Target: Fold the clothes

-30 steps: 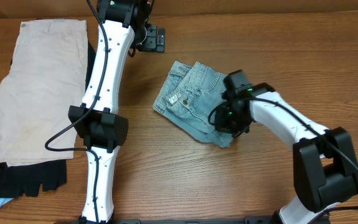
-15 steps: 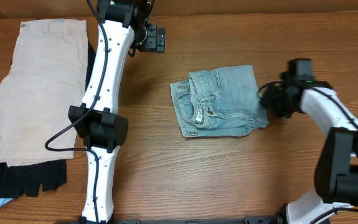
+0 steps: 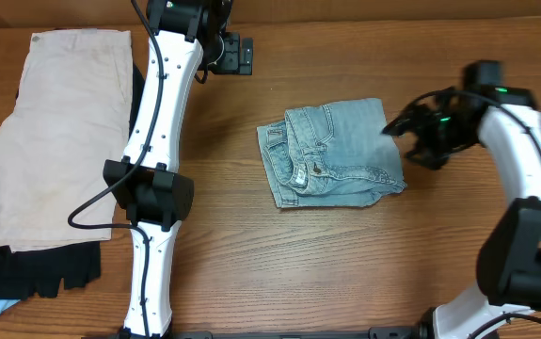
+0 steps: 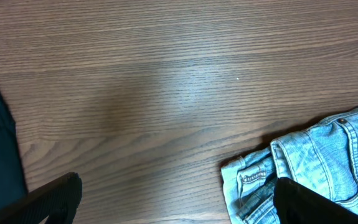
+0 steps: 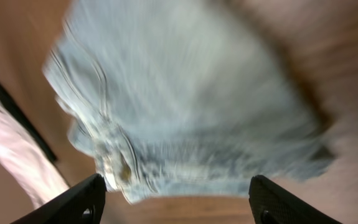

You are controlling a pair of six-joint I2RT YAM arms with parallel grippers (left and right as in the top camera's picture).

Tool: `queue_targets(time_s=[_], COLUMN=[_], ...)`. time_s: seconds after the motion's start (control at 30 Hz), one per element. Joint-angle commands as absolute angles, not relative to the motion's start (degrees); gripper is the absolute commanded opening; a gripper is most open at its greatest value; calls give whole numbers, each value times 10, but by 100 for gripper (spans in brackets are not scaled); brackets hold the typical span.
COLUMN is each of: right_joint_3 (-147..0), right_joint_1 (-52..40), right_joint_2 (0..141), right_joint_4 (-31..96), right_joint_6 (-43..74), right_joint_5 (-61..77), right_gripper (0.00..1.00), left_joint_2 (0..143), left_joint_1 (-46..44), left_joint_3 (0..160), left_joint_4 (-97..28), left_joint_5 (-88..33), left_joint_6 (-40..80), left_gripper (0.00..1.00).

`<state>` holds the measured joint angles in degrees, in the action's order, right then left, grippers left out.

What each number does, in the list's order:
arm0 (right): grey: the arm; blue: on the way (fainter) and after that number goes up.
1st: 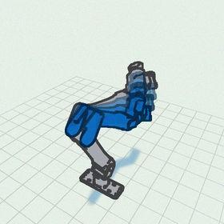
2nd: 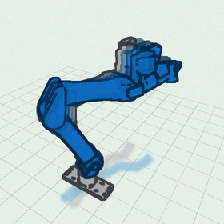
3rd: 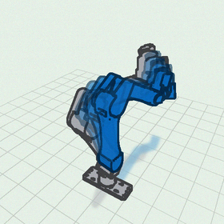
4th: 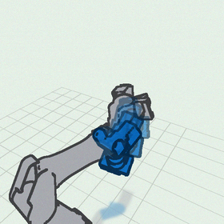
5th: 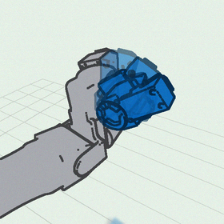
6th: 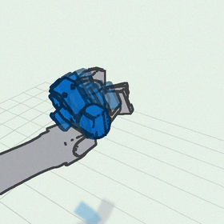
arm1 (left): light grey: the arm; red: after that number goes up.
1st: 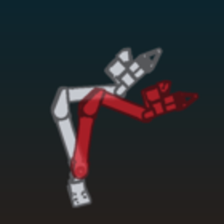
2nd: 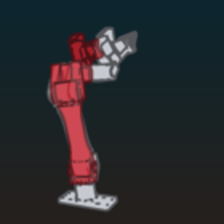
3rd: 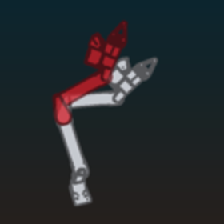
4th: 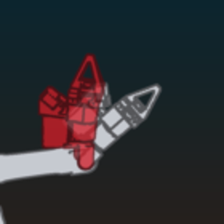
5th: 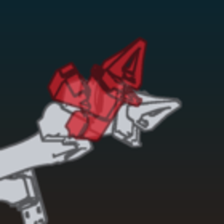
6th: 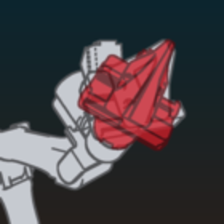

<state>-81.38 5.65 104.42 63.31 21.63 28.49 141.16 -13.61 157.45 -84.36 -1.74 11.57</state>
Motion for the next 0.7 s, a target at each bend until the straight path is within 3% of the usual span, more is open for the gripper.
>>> queue_targets(time_s=[0.0, 0.2, 0.43, 0.67], right_joint_3=[-793, -731, -618, -556], right_joint_1=[-8, -73, -79, -64], right_joint_2=[1028, 1028, 1028, 1028], right_joint_4=[650, 619, 506, 411], right_joint_6=[241, 273, 302, 397], right_joint_5=[222, 201, 184, -54], right_gripper=[77, 75, 75, 84], left_joint_2=[1422, 1422, 1422, 1422], left_joint_1=[-134, -134, -134, -134], left_joint_3=[1586, 1586, 1586, 1586], left_joint_4=[-842, -842, -842, -842], left_joint_5=[-26, -26, -26, -26], left_joint_6=[107, 107, 107, 107], left_gripper=[100, 100, 100, 100])
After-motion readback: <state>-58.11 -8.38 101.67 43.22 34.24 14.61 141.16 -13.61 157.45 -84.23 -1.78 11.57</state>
